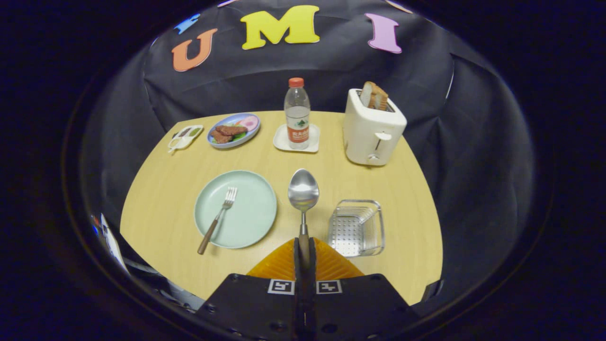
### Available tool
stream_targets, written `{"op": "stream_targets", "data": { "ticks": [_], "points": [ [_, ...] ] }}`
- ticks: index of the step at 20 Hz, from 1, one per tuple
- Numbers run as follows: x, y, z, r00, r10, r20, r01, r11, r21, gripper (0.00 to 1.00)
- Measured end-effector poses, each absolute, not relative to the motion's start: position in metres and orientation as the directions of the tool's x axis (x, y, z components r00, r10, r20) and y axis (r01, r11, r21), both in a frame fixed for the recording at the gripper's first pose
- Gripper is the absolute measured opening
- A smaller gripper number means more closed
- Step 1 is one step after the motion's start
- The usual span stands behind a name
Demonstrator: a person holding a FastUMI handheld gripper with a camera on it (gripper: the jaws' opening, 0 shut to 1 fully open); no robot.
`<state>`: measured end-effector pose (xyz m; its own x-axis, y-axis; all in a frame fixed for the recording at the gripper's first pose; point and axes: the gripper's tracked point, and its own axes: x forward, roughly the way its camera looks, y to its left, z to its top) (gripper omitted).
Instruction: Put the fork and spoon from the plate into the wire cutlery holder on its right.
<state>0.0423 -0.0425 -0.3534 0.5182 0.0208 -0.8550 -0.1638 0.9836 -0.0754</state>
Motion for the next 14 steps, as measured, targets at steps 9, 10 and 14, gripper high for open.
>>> {"op": "stream_targets", "data": {
  "ticks": [9,10,14],
  "points": [
    [0.024,-0.104,-0.352,0.407,0.052,-0.912,-0.124,0.992,0.001,0.03],
    [0.025,-0.108,-0.352,0.404,0.047,-0.914,-0.121,0.993,-0.003,0.03],
    [0.027,-0.116,-0.353,0.378,0.026,-0.925,-0.11,0.994,-0.017,0.03]
  ]
}}
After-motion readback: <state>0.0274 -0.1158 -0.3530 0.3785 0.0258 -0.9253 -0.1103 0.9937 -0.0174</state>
